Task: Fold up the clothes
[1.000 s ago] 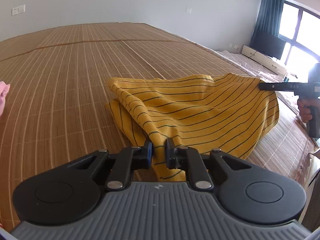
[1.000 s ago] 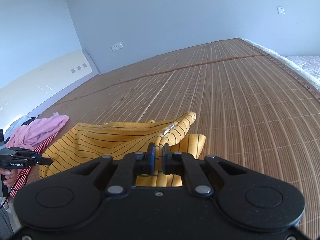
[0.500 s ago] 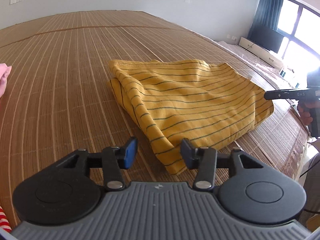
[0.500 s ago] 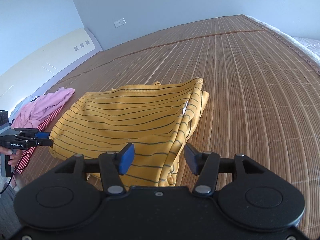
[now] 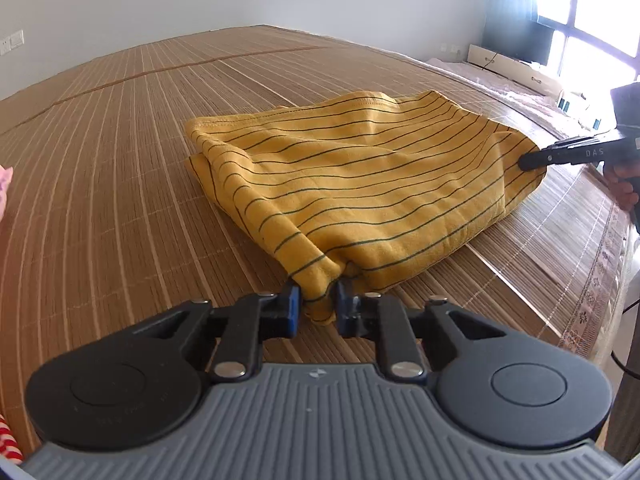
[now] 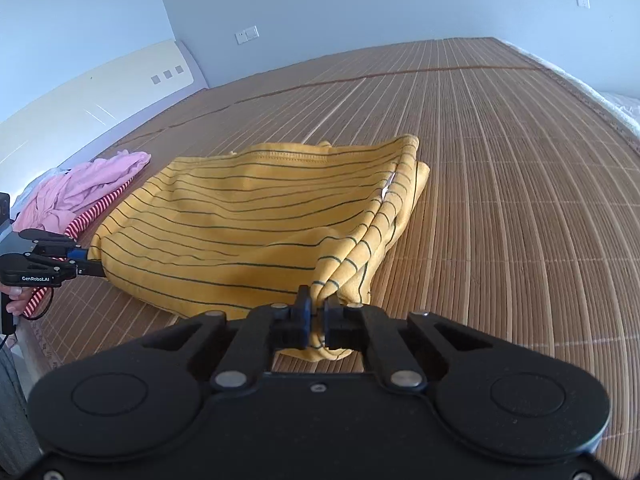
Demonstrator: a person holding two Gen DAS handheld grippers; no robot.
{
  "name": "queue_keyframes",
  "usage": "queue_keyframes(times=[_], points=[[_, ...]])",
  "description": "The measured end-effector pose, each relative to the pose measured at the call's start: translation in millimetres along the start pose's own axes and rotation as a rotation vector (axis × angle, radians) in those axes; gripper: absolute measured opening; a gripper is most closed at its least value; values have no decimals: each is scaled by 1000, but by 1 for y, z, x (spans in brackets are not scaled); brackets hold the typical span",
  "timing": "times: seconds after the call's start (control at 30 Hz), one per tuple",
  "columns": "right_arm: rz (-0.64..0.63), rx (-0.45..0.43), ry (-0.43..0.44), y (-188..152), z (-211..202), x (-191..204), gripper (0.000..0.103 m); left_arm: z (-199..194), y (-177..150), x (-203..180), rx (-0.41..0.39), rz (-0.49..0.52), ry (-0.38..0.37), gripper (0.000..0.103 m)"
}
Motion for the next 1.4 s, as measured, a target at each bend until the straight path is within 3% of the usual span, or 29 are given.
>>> queue_keyframes(times=[0.1,0.23,0.53,0.63,0.7,0.83,0.93,1.0,1.1,1.17,1.2,1.3,1.4], points=[[79,-91,101,8,-25,-13,6,-10,0,10,0,-4,-12,14],[-16,18,15,-5,-19,-5,6,-2,-13,5,97,52,-52,14],[1,51,-13,-9,-14,-10,8,-13,-20,22,149,49,-61,14],[6,62,-22,-10,-13,-11,23,-23,-22,26,142,88,12,14],[20,56,-27,-10,-14,-14,35,-36,-18,31,95,75,16,14],[96,-98,-62,0,-29,-24,38,-57,-2,31,-83,44,-35,15],[84,-211,-20,4,-25,-5,39,-36,20,15,-134,54,-81,15],[35,-184,10,6,-6,14,40,-13,34,-1,-156,93,-44,16],[-111,-99,-72,-1,26,39,41,20,42,-20,-147,124,27,29],[-198,-54,-123,-8,43,51,41,42,40,-24,-96,136,78,29],[-208,-60,-124,-9,43,50,41,50,34,-21,-60,142,115,29],[-126,-50,-115,-2,38,31,41,41,18,-7,-72,134,123,30],[-118,-53,-178,0,35,17,41,22,16,3,-47,145,145,31]])
Point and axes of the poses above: each gripper's, at about its wrist camera, not at the fingertips, and z roughly the way its jaws point, x to its left, y to its top, the point moved 1 cm from there along z, roughly the way its jaws point, and after that the axes turned 9 degrees about -y, right-handed, at the moved point
